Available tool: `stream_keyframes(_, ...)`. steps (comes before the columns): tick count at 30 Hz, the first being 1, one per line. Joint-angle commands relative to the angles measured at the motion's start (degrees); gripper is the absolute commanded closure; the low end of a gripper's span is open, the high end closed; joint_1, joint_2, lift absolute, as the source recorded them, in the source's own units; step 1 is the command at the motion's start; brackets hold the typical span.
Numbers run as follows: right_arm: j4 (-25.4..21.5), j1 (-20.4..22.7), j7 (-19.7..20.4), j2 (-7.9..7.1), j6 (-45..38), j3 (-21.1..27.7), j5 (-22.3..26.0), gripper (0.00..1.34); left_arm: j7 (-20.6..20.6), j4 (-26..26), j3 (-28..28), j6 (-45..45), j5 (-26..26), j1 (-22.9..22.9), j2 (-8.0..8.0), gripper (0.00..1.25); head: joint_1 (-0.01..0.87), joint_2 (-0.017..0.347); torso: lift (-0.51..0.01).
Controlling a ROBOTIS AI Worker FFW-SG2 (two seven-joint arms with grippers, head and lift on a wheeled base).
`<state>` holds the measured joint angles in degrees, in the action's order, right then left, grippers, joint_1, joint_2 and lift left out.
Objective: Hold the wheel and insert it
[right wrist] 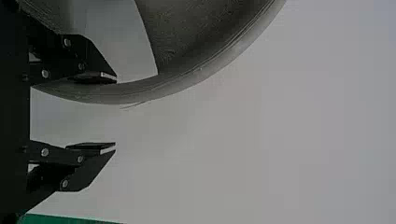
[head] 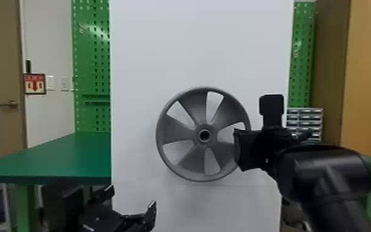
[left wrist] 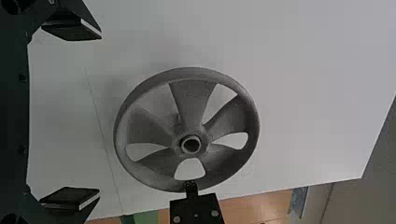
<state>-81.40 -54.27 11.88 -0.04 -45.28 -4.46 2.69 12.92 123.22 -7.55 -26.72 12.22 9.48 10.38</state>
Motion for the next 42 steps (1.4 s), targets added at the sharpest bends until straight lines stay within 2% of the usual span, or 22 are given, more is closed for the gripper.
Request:
stream_keyframes(1, -0.1, 0.1, -0.6, 0.09, 0.2, 0.1, 0.7, 0.12, 0.0, 0.0, 0.1, 0.0, -0.1, -0.1, -0.01, 0.1, 0.097, 0.015, -0.442)
stream_keyframes(3, -0.1, 0.4, -0.6, 0.09, 0.2, 0.2, 1.2, 0.08, 0.0, 0.0, 0.1, 0.0, -0.1, -0.2, -0.01, 0.1, 0.097, 0.015, -0.442)
stream_keyframes(21, -0.2, 0.7, -0.6, 0.09, 0.2, -0.2, 0.9, 0.09, 0.0, 0.0, -0.1, 0.0, -0.3, -0.2, -0.01, 0.1, 0.097, 0.015, -0.442)
stream_keyframes(26, -2.3, 1.4, -0.6, 0.09, 0.5, -0.5, 1.8, 0.09, 0.0, 0.0, -0.1, 0.0, -0.3, -0.3, -0.01, 0.1, 0.097, 0.015, -0.442)
stream_keyframes(30, -6.7, 2.9, -0.7, 0.09, -0.8, -0.6, 3.4, 0.1, 0.0, 0.0, 0.0, 0.0, -0.2, -0.3, -0.01, 0.1, 0.097, 0.015, -0.442)
stream_keyframes(35, -14.7, 6.5, -0.6, 0.09, -3.1, -1.5, 4.5, 0.1, 0.0, 0.0, 0.2, 0.0, -0.3, -0.6, -0.1, 0.1, 0.097, 0.015, -0.442)
stream_keyframes(42, -27.5, 14.3, -0.7, 0.09, -4.3, -1.2, 5.7, 0.1, 0.0, 0.0, 0.3, 0.0, -0.1, -0.8, -0.1, 0.1, 0.097, 0.015, -0.442)
